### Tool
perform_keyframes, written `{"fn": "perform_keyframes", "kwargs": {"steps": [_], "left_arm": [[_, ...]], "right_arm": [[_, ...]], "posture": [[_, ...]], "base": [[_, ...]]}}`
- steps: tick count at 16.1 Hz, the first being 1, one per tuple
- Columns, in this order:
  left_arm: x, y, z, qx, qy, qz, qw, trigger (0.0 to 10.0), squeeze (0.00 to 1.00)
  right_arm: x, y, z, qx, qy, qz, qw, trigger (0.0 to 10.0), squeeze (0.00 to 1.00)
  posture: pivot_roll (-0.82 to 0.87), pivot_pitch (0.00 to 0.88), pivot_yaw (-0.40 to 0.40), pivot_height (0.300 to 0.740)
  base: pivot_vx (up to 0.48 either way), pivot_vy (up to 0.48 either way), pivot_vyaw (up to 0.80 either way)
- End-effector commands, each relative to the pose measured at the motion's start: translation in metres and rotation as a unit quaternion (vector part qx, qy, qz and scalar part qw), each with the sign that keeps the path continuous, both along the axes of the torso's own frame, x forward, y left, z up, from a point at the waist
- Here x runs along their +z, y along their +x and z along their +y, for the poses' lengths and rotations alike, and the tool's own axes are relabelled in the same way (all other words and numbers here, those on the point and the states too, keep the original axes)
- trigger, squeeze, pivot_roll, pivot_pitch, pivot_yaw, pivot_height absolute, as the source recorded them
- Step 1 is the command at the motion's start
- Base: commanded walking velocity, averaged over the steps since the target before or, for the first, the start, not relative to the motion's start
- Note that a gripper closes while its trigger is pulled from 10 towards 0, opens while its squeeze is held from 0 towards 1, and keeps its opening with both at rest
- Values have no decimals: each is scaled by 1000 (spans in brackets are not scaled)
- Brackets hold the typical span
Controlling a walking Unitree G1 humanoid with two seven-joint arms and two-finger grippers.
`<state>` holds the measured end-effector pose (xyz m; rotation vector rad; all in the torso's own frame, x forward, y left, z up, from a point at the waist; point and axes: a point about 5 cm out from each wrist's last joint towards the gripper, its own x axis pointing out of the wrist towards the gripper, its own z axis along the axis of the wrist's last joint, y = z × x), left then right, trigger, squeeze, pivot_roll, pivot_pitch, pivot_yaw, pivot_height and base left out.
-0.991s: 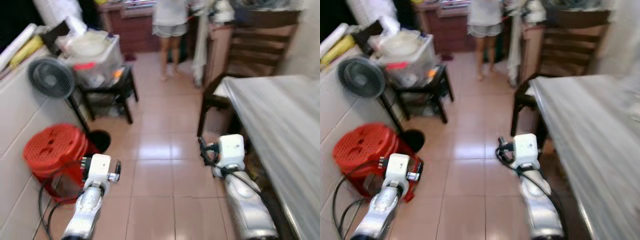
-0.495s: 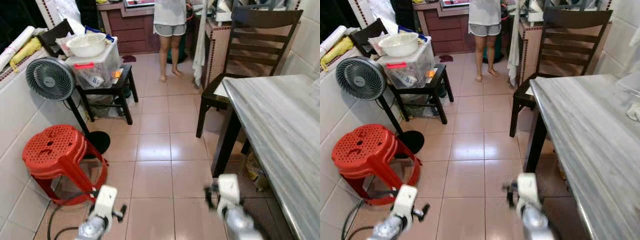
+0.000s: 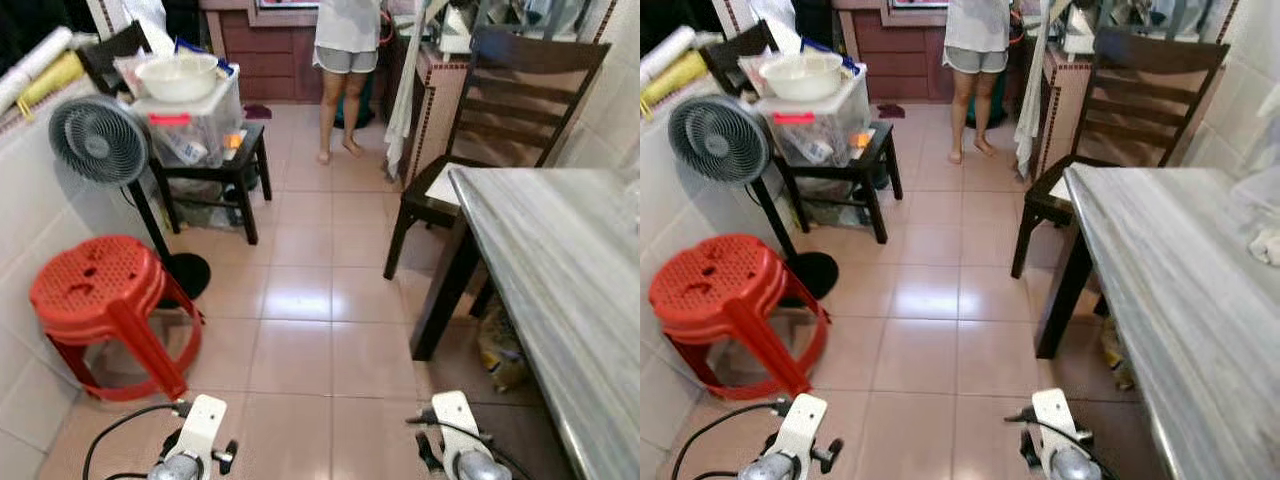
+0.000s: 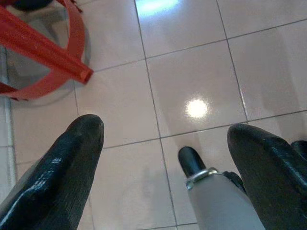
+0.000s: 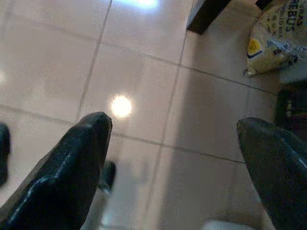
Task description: Setting the table
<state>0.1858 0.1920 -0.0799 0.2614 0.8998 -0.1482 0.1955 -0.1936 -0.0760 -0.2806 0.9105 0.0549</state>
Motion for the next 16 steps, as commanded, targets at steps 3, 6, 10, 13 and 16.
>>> {"fn": "perform_keyframes", "kwargs": {"steps": [3, 6, 10, 13, 16], "left_arm": [[-7, -12, -4, 5, 2, 15, 1000, 10000, 0], [-10, -20, -6, -17, -1, 30, 999, 10000, 0], [-8, -17, 0, -15, 6, 30, 999, 10000, 0], [-8, -17, 2, -19, 8, 35, 999, 10000, 0], [-10, -21, 2, -27, 12, 45, 999, 10000, 0]], "right_arm": [[2, 5, 1, 22, 3, 6, 1000, 10000, 0], [2, 9, 11, 16, 24, 5, 1000, 10000, 0], [0, 7, 20, 25, 30, 13, 999, 10000, 0], [0, 7, 20, 23, 29, 14, 999, 10000, 0], [-2, 1, 15, 5, 30, 16, 999, 10000, 0]], "posture": [[-122, 0, -48, 740], [-118, 0, -39, 740], [-117, 0, -29, 740], [-133, 0, -17, 740], [-158, 0, -2, 740]], "base": [[0, 0, 0], [0, 0, 0], [0, 0, -581], [0, 0, -775], [0, 276, 0]]}}
